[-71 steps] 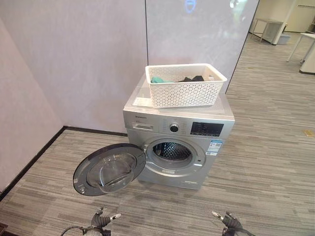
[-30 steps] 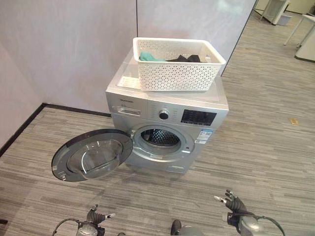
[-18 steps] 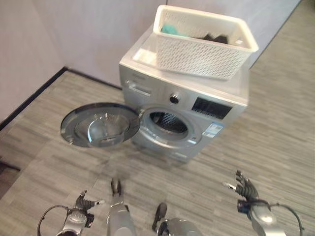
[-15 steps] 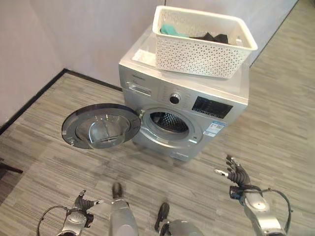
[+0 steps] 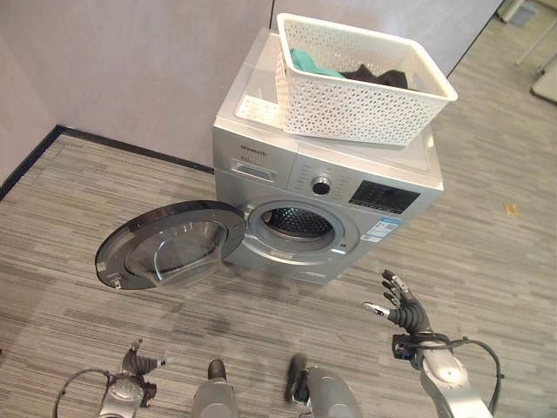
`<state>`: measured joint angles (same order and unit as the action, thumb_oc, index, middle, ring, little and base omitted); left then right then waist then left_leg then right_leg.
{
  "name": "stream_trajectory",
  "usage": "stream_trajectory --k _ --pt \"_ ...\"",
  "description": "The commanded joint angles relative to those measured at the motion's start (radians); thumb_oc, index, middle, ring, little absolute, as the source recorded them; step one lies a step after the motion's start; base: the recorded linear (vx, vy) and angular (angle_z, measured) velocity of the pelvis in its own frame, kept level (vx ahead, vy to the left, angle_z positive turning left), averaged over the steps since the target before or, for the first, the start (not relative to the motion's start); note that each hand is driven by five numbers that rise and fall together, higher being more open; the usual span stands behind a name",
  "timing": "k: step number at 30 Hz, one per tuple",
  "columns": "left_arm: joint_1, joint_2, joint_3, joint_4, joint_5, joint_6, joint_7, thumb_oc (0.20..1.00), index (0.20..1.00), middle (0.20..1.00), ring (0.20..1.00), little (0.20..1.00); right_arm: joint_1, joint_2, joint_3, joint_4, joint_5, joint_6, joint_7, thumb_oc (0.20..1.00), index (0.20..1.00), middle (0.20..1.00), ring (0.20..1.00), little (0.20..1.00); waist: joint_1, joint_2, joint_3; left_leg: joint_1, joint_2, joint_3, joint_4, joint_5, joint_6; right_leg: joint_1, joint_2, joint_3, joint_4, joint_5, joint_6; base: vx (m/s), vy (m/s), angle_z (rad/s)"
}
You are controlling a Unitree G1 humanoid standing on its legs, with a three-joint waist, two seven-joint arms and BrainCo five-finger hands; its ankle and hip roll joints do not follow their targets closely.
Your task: Grab the laundry basket,head to the washer,open it,put in the laundry and shut it.
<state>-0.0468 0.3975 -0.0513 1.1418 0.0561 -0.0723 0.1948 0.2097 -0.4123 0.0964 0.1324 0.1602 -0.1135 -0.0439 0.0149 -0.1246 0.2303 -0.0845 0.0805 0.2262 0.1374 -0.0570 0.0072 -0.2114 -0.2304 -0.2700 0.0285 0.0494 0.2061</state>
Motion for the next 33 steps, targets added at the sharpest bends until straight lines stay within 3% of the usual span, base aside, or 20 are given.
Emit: stream_trajectory --k 1,2,6,10,12,14,15,17,18,20,23,24,26,27,29,31,32,33 --pt "0.016 0.064 -0.006 -0.039 0.032 -0.004 0.018 1.0 1.0 1.0 1.0 1.0 -0.029 -0.02 -0.042 -0.032 0.004 -0.047 -0.018 1.0 1.0 1.0 1.0 1.0 0.014 -0.038 -0.022 0.024 0.087 -0.07 -0.004 0.003 -0.053 0.054 0.026 0.083 0.069 0.042 -0.001 0.19 -0.216 0.27" --pt "0.019 0.052 0.0 0.024 0.041 -0.006 0.017 1.0 1.0 1.0 1.0 1.0 -0.008 -0.022 -0.048 -0.05 0.043 -0.054 0.003 1.0 1.0 1.0 1.0 1.0 0.007 -0.044 -0.041 0.043 0.108 -0.059 -0.007 0.002 -0.068 0.085 0.06 0.073 0.052 0.034 -0.013 0.19 -0.219 0.32" --pt "0.011 0.035 0.005 0.065 0.037 -0.003 0.017 1.0 1.0 1.0 1.0 1.0 0.003 -0.057 -0.057 -0.059 0.058 -0.067 0.008 1.0 1.0 1.0 1.0 1.0 0.002 -0.025 -0.057 0.029 0.159 -0.093 0.016 0.023 -0.094 0.122 0.117 0.048 0.016 0.012 -0.039 0.16 -0.273 0.14" --pt "-0.006 0.012 0.012 0.086 0.03 0.001 0.022 1.0 1.0 1.0 1.0 1.0 0.017 -0.1 -0.086 -0.075 0.055 -0.074 -0.009 1.0 1.0 1.0 1.0 1.0 -0.014 0.006 -0.055 -0.026 0.237 -0.12 0.123 0.106 -0.14 0.172 0.183 0.015 -0.03 -0.019 -0.084 0.1 -0.253 0.28" --pt "-0.009 0.006 0.013 0.076 0.02 0.002 0.023 1.0 1.0 1.0 1.0 1.0 0.019 -0.106 -0.091 -0.085 0.049 -0.073 -0.014 1.0 1.0 1.0 1.0 1.0 -0.012 0.008 -0.047 -0.046 0.235 -0.126 0.166 0.107 -0.142 0.179 0.185 0.012 -0.033 -0.024 -0.09 0.01 -0.102 0.18" --pt "-0.024 -0.006 0.005 0.07 -0.004 0.003 0.03 1.0 1.0 1.0 1.0 1.0 -0.004 -0.128 -0.092 -0.077 0.043 -0.069 -0.021 1.0 1.0 1.0 1.0 1.0 0.017 0.008 -0.023 -0.083 0.136 -0.215 0.199 0.072 -0.136 0.195 0.18 0.033 -0.045 -0.03 -0.098 0.03 -0.063 0.13" --pt "-0.026 -0.011 0.001 0.071 -0.009 0.001 0.031 1.0 1.0 1.0 1.0 1.0 -0.015 -0.128 -0.088 -0.073 0.043 -0.068 -0.023 1.0 1.0 1.0 1.0 1.0 0.018 0.004 -0.019 -0.095 0.102 -0.224 0.164 0.046 -0.125 0.194 0.174 0.034 -0.043 -0.031 -0.097 0.03 0.04 -0.08" --pt "-0.026 -0.011 -0.001 0.073 -0.008 -0.002 0.03 1.0 1.0 1.0 1.0 1.0 -0.011 -0.126 -0.103 -0.081 0.046 -0.069 -0.026 1.0 1.0 1.0 1.0 1.0 0.005 0.001 -0.032 -0.121 0.122 -0.162 0.044 0.086 -0.118 0.186 0.166 0.014 -0.046 -0.038 -0.091 0.04 0.078 -0.17" --pt "-0.033 -0.013 -0.009 0.071 -0.002 -0.002 0.027 1.0 1.0 1.0 1.0 1.0 -0.017 -0.126 -0.109 -0.081 0.046 -0.069 -0.035 1.0 1.0 1.0 1.0 1.0 0.009 0.007 -0.031 -0.164 0.137 -0.127 0.003 0.141 -0.123 0.193 0.166 0.002 -0.051 -0.043 -0.09 0.05 0.082 0.02" --pt "-0.042 -0.012 -0.021 0.072 0.002 -0.003 0.025 1.0 1.0 1.0 1.0 1.0 -0.039 -0.124 -0.099 -0.077 0.039 -0.073 -0.052 1.0 1.0 1.0 1.0 1.0 0.037 0.004 -0.027 -0.22 0.12 -0.143 -0.033 0.191 -0.128 0.207 0.169 0.003 -0.06 -0.051 -0.09 0.1 0.069 0.35" --pt "-0.034 -0.005 -0.019 0.072 0.004 -0.004 0.024 1.0 1.0 1.0 1.0 1.0 -0.049 -0.12 -0.089 -0.086 0.026 -0.072 -0.055 1.0 1.0 1.0 1.0 1.0 0.049 0.004 -0.027 -0.232 0.103 -0.155 -0.038 0.202 -0.129 0.221 0.172 0.012 -0.055 -0.069 -0.087 0.13 0.09 -0.09" --pt "-0.026 -0.001 -0.018 0.068 0.008 -0.003 0.019 1.0 1.0 1.0 1.0 1.0 -0.058 -0.124 -0.088 -0.097 0.017 -0.074 -0.052 1.0 1.0 1.0 1.0 1.0 0.055 0.005 -0.027 -0.231 0.101 -0.151 -0.023 0.197 -0.126 0.225 0.168 0.021 -0.04 -0.081 -0.085 0.16 0.196 -0.3" --pt "0.002 -0.002 -0.01 0.072 0.012 -0.006 0.016 1.0 1.0 1.0 1.0 1.0 -0.08 -0.11 -0.069 -0.087 -0.008 -0.064 -0.05 1.0 1.0 1.0 1.0 1.0 0.066 -0.004 -0.032 -0.204 0.071 -0.163 0.03 0.127 -0.099 0.237 0.14 0.06 -0.012 -0.099 -0.072 0.18 0.248 -0.4" --pt "0.001 -0.002 -0.01 0.072 0.012 -0.006 0.016 1.0 1.0 1.0 1.0 1.0 -0.081 -0.11 -0.069 -0.087 -0.008 -0.064 -0.05 1.0 1.0 1.0 1.0 1.0 0.065 -0.004 -0.034 -0.207 0.071 -0.163 0.028 0.13 -0.099 0.234 0.14 0.06 -0.013 -0.097 -0.072 0.11 0.189 -0.44" --pt "0.024 -0.003 -0.014 0.075 0.022 -0.006 0.002 1.0 1.0 1.0 1.0 1.0 -0.117 -0.105 -0.059 -0.084 -0.029 -0.059 -0.052 1.0 1.0 1.0 1.0 1.0 0.076 -0.009 -0.036 -0.198 0.049 -0.137 0.091 0.068 -0.076 0.253 0.104 0.08 0.008 -0.117 -0.056 0.13 0.264 -0.57" --pt "0.033 0.006 -0.015 0.068 0.024 -0.006 0.003 1.0 1.0 1.0 1.0 1.0 -0.139 -0.089 -0.039 -0.087 -0.026 -0.054 -0.047 1.0 1.0 1.0 1.0 1.0 0.085 -0.012 -0.044 -0.187 0.045 -0.115 0.109 0.043 -0.058 0.233 0.088 0.104 0.036 -0.117 -0.05 0.16 0.347 -0.49" --pt "0.037 0.019 -0.016 0.053 0.032 -0.006 0.005 1.0 1.0 1.0 1.0 1.0 -0.168 -0.075 -0.013 -0.096 -0.038 -0.056 -0.047 1.0 1.0 1.0 1.0 1.0 0.097 -0.02 -0.041 -0.171 0.027 -0.091 0.163 -0.016 -0.027 0.216 0.061 0.113 0.112 -0.128 -0.034 0.18 0.35 -0.38" --pt "0.038 0.02 -0.015 0.052 0.032 -0.005 0.005 1.0 1.0 1.0 1.0 1.0 -0.169 -0.074 -0.012 -0.096 -0.038 -0.056 -0.047 1.0 1.0 1.0 1.0 1.0 0.098 -0.021 -0.04 -0.172 0.027 -0.089 0.167 -0.019 -0.026 0.214 0.06 0.115 0.116 -0.13 -0.033 0.15 0.274 -0.54"
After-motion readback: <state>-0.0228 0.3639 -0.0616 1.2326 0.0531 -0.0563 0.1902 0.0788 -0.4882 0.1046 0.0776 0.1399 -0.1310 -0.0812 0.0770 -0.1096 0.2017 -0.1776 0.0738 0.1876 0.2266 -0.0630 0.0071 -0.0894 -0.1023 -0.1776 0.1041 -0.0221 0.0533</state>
